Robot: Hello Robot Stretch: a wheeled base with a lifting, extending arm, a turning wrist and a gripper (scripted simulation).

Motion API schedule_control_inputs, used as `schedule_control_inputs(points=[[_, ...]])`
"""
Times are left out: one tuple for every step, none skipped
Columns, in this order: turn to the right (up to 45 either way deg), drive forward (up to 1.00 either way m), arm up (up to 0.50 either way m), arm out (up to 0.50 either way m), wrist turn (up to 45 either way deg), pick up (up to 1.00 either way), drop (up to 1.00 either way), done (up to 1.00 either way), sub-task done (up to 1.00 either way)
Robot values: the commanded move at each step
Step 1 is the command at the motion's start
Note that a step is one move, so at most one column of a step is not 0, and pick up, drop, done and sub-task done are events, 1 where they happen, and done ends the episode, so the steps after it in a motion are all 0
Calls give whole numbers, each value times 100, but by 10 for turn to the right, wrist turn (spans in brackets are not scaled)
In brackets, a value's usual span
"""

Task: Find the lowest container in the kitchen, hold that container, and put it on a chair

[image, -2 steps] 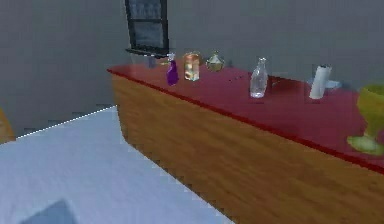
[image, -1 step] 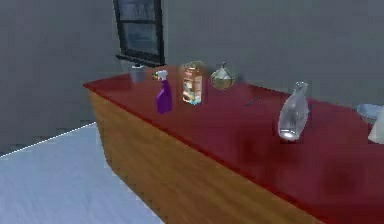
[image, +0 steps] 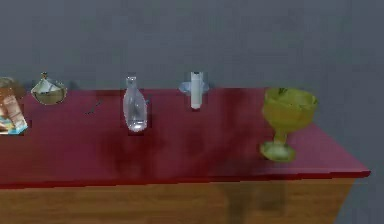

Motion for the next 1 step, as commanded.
schedule_control_inputs(points=[[450,0,0,0,0,0,0,0,0]])
